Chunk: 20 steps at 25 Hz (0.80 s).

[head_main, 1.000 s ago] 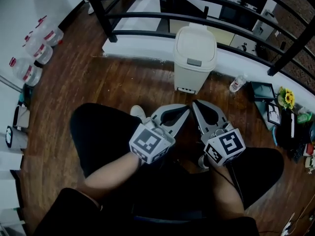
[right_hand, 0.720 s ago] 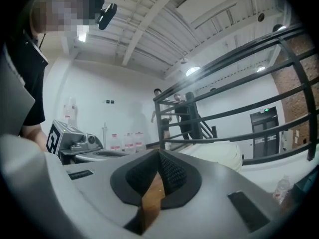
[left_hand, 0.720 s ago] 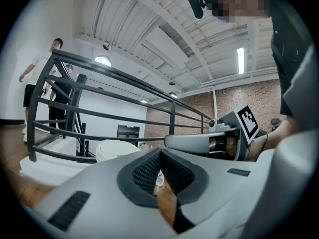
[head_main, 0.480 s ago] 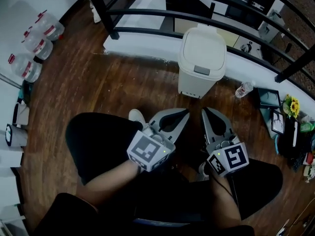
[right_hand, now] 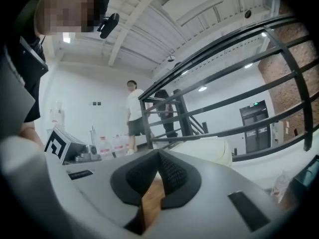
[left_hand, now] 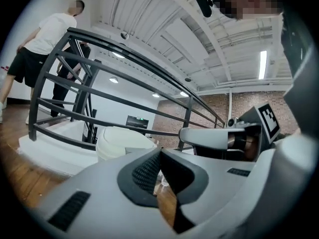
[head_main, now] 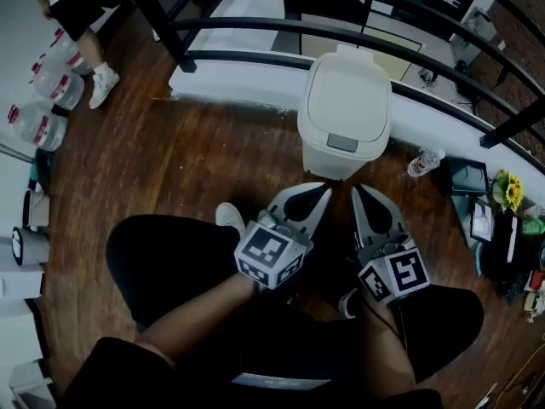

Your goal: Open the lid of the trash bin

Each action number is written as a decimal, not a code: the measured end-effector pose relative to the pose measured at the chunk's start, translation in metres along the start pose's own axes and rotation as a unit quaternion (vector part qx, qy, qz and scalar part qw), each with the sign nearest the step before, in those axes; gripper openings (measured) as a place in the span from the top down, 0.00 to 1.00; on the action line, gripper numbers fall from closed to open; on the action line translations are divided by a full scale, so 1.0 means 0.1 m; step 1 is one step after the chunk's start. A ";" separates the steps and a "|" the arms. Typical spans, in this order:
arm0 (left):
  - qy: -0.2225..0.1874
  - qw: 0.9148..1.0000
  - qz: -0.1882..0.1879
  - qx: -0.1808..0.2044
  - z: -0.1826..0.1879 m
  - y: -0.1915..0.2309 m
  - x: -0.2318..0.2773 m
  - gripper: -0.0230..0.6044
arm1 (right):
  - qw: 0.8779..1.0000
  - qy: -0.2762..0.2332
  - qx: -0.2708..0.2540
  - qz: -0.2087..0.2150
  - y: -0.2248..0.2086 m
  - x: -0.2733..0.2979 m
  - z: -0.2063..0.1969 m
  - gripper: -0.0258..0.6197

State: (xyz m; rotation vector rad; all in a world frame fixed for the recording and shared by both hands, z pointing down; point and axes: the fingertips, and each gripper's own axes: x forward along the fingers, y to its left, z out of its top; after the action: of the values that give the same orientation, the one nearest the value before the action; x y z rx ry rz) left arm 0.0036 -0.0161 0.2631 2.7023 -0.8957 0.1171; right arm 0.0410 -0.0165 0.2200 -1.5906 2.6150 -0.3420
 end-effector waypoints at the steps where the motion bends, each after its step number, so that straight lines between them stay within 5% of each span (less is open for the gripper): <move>1: 0.001 1.000 0.001 0.003 -0.04 0.04 0.07 0.90 | 1.000 0.003 -0.004 0.000 -0.05 0.05 -0.01 0.93; 10: 0.028 0.999 0.008 0.022 -0.52 0.37 0.49 0.90 | 0.995 0.033 -0.087 0.044 -0.21 0.44 -0.32 0.93; 20: 0.032 0.999 0.026 0.008 -1.08 0.73 0.68 0.90 | 0.997 0.024 -0.054 0.049 -0.35 0.60 -0.91 0.93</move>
State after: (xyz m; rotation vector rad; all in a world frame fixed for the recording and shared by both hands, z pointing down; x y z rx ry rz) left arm 0.0163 -0.0790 0.3958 2.6754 -0.9492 0.2220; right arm 0.0283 -0.0712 0.3201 -1.4933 2.7807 -0.2403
